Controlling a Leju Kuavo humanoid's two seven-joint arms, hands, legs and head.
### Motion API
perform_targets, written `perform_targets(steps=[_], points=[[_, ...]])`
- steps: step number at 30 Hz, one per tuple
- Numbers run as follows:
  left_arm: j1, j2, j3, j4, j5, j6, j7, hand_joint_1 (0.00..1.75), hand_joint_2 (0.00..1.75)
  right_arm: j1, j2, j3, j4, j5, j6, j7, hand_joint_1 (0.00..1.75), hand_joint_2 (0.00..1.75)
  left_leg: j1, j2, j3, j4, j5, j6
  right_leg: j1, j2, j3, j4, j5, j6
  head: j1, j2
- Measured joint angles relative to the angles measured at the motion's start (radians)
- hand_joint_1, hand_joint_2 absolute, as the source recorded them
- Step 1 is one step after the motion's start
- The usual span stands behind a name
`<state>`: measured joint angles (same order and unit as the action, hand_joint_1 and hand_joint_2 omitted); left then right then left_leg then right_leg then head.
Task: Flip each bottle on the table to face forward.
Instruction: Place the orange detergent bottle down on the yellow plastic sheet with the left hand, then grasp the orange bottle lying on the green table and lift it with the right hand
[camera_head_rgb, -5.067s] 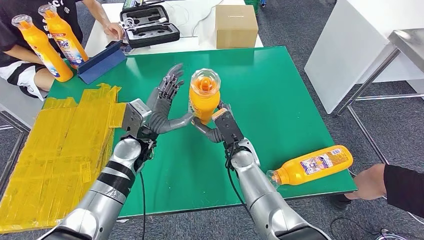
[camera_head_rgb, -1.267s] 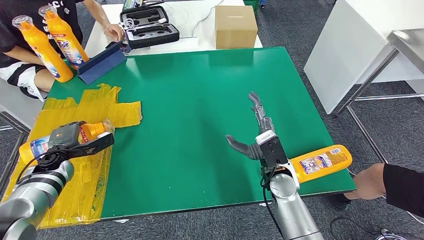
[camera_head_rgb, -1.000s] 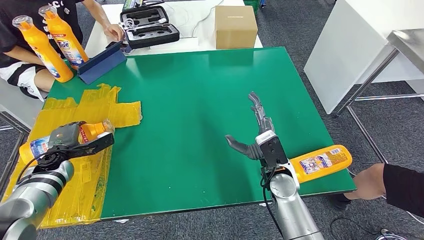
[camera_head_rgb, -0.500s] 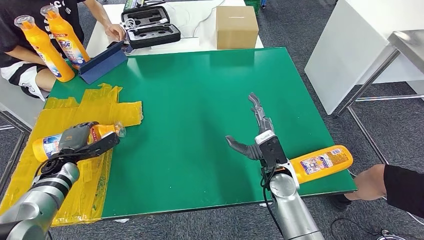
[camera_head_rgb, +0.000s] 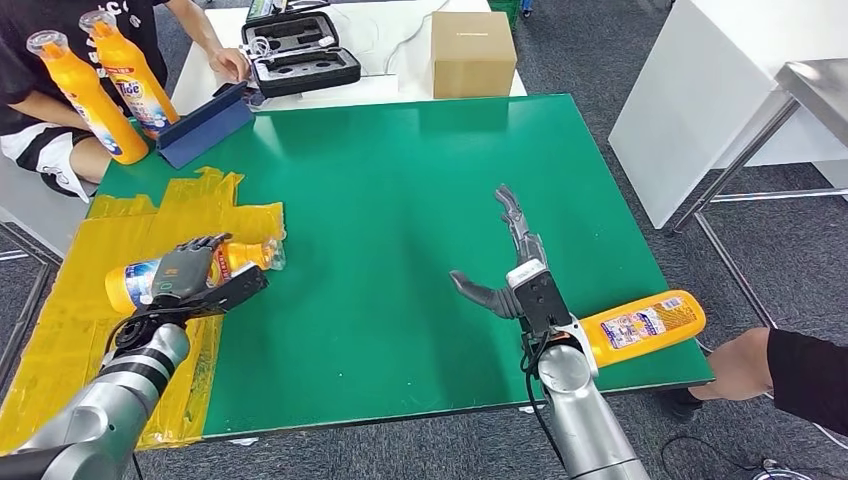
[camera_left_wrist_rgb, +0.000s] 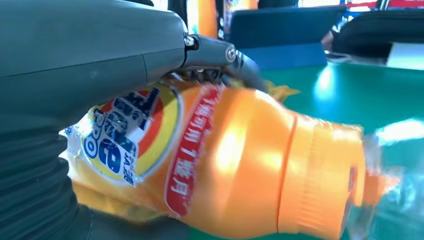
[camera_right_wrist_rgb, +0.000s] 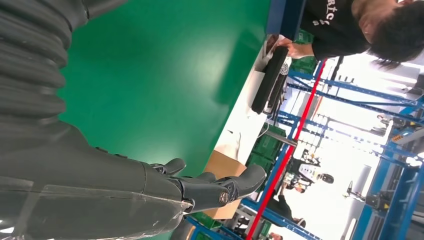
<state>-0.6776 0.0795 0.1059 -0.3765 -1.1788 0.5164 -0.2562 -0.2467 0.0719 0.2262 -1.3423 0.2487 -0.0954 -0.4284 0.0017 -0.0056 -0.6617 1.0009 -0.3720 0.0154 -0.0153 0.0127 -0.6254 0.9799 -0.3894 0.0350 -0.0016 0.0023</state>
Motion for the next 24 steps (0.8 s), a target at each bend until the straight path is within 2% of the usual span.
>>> perform_targets(steps=[13,19,24], points=[[0.014,-0.021,-0.002,0.0,0.0,0.01,0.036,0.0,1.75,-0.011,0.001,0.001,0.01,0.016,-0.003,0.001,0.0,1.75,0.0,0.001,-0.001,0.0,0.0,0.0,0.001,0.0,-0.001,0.0,0.0,0.0,0.0,0.0],[0.018,-0.021,-0.021,0.0,-0.046,0.038,0.09,0.0,1.75,-0.011,0.001,0.004,0.012,0.027,-0.012,0.004,0.0,1.75,0.0,0.0,-0.001,0.0,0.0,0.0,0.0,0.0,-0.001,0.0,0.0,0.0,0.0,0.0],[0.021,-0.021,-0.029,-0.001,-0.044,0.07,0.088,0.0,1.75,-0.011,0.001,0.006,0.014,0.033,-0.017,0.006,0.0,1.75,0.0,0.001,-0.001,0.0,0.0,0.0,0.001,0.0,-0.001,0.0,0.0,0.0,0.0,0.0]])
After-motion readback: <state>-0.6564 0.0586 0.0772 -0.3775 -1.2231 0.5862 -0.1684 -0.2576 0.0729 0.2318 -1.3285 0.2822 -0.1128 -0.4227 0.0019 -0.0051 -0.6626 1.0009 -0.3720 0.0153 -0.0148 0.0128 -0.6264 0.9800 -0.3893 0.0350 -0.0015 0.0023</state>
